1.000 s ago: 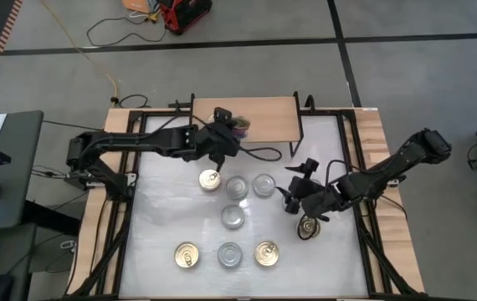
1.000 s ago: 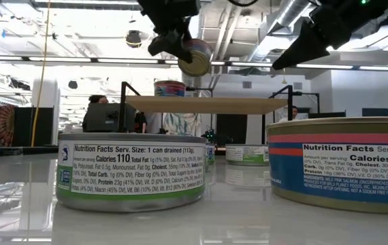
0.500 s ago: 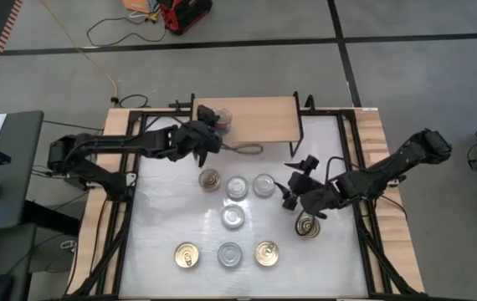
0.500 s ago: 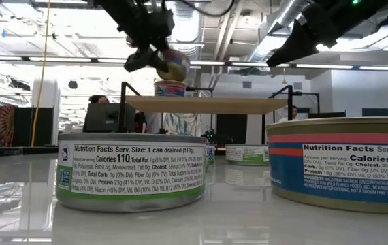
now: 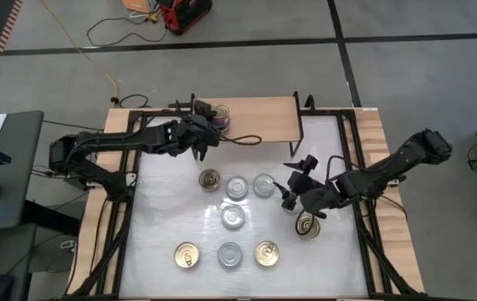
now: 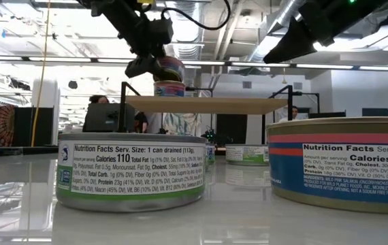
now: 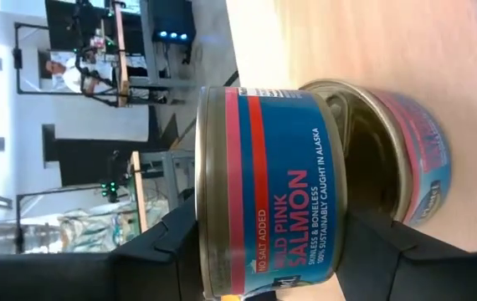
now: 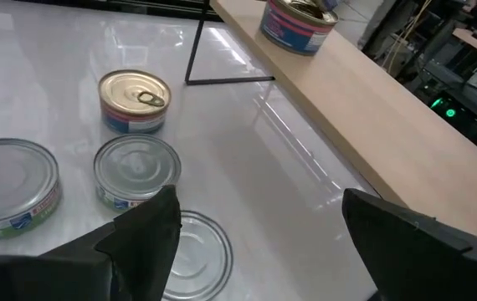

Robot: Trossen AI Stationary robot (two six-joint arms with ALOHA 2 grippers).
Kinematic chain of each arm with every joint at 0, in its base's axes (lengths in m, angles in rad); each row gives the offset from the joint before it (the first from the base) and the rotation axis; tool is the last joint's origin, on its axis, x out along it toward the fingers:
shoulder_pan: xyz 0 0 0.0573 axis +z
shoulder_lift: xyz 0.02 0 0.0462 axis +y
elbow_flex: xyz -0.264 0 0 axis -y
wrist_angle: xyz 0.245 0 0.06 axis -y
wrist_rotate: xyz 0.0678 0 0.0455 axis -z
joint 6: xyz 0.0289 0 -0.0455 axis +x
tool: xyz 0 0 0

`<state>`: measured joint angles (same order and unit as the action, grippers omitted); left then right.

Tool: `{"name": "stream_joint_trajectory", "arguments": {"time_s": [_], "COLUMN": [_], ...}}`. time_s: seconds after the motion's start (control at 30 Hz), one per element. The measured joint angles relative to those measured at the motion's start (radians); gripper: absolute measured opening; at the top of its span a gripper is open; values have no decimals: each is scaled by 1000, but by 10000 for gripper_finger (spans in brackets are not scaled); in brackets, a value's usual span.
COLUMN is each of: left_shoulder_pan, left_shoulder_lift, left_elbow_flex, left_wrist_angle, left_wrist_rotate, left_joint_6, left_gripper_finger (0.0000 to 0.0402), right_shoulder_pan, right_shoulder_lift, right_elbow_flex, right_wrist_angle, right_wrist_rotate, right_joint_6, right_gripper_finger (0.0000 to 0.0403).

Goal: Stack canned seafood by type on shelf
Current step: Stack the blue tuna can on top of the other blue tuna can on the shelf

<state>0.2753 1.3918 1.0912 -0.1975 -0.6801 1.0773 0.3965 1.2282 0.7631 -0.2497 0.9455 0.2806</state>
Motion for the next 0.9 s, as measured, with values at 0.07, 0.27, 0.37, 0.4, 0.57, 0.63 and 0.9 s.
{"name": "stream_joint_trajectory", "arguments": {"time_s": [0.07, 0.27, 0.37, 0.4, 0.57, 0.63, 0.9], "left_shoulder_pan": [-1, -17, -21, -22, -33, -39, -77], "left_shoulder_lift": [0, 1, 1, 1, 1, 1, 2], "left_elbow_flex": [0, 0, 0, 0, 0, 0, 0], "left_wrist_angle": [-1, -42, -59, -59, -58, -58, -60], "left_wrist_rotate": [-1, -14, -11, -12, -26, -27, -66], "left_joint_6": [-7, -23, -42, -48, -51, -45, -45], "left_gripper_finger": [199, 225, 239, 243, 258, 264, 273], "right_shoulder_pan": [0, 0, -1, -1, -1, -1, -1], "right_shoulder_lift": [0, 0, 0, 0, 0, 0, 0], "right_elbow_flex": [0, 0, 0, 0, 0, 0, 0], "right_wrist_angle": [1, 15, 18, 20, 29, 29, 60], "right_wrist_rotate": [0, -1, -1, -1, -2, -2, -4], "right_joint_6": [0, 0, -1, -1, -1, 0, -20], "right_gripper_finger": [361, 361, 361, 361, 361, 361, 361]}}
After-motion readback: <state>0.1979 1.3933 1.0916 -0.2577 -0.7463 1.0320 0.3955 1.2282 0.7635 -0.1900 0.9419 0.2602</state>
